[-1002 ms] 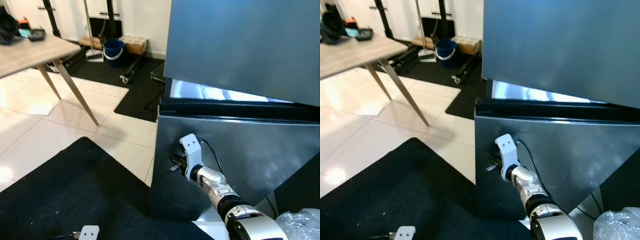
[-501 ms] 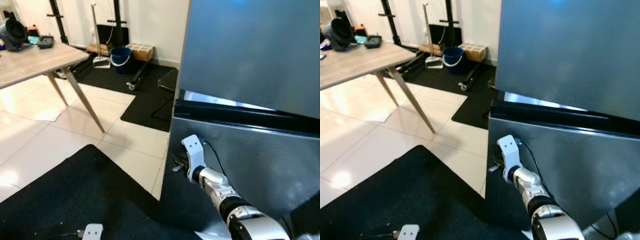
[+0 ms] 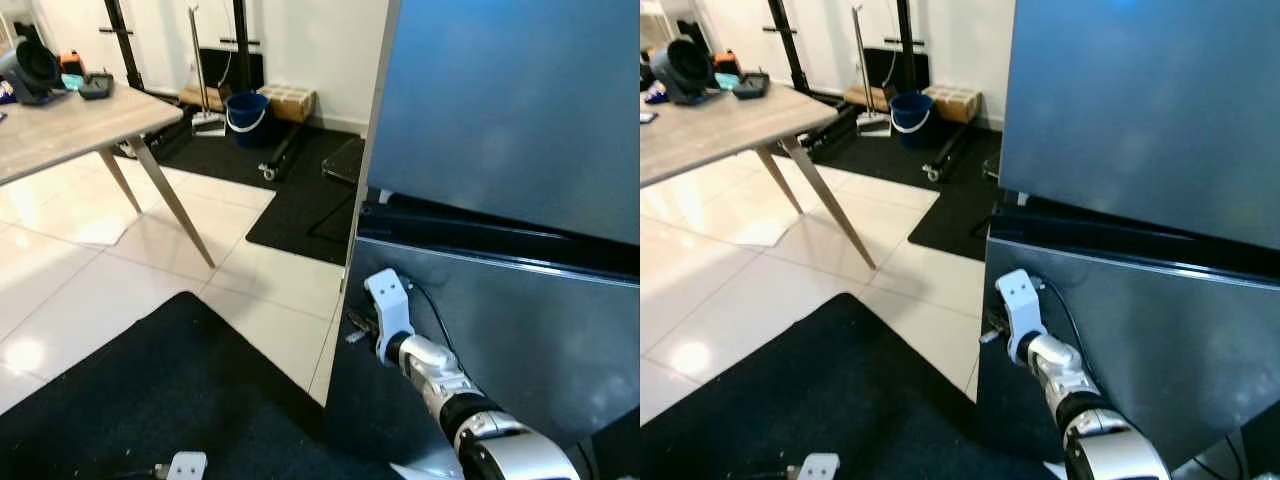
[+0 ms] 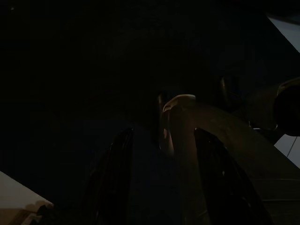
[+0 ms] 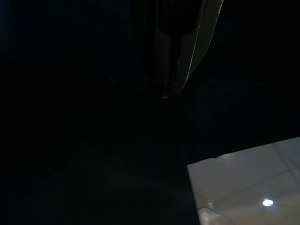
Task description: Restocking fridge
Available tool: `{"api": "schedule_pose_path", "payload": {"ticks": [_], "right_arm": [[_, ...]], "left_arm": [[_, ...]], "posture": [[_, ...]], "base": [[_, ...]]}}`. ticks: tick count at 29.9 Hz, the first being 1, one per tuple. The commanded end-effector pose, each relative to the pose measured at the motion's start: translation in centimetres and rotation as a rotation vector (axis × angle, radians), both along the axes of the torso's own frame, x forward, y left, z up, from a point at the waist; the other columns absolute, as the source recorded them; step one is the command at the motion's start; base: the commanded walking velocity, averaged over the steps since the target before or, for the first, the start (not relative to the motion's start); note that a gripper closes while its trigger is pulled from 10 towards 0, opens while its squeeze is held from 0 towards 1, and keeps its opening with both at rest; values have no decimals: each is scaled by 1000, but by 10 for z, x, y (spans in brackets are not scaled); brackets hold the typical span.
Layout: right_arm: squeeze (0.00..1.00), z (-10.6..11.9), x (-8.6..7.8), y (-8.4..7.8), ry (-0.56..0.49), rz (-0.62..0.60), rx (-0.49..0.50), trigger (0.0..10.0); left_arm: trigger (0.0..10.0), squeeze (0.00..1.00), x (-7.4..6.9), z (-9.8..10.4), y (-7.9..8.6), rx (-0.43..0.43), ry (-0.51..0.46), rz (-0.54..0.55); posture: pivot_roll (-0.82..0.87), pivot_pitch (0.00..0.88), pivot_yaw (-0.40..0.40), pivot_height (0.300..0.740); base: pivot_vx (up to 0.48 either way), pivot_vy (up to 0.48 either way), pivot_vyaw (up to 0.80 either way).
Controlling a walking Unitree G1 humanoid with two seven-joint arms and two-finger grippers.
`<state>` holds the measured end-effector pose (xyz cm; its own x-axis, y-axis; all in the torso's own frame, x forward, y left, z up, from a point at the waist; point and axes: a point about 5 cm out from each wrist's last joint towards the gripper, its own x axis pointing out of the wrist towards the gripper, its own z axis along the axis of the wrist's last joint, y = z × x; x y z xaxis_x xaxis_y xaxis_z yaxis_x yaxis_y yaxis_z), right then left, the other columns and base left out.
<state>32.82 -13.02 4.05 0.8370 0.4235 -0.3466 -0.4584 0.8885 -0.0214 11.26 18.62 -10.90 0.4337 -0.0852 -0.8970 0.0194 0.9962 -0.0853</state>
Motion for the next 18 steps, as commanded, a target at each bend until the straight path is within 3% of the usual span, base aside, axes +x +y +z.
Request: {"api": "schedule_pose_path", "payload": {"ticks": [1, 10, 18], "right_arm": [[0, 9, 8, -9, -39, -55, -28, 10000], [0, 15, 12, -14, -69, -90, -45, 10000], [0, 13, 10, -11, -60, -61, -23, 10000]], "left_arm": [[10000, 0, -15, -5, -2, -5, 62, -20], [10000, 0, -15, -5, -3, -7, 60, -7], [10000, 0, -15, -5, -3, -14, 56, 17]], "posture": [[-28, 0, -28, 739], [-27, 0, -29, 739], [-26, 0, -30, 739]], "base": [[311, 0, 0], [315, 0, 0], [0, 0, 0]]}}
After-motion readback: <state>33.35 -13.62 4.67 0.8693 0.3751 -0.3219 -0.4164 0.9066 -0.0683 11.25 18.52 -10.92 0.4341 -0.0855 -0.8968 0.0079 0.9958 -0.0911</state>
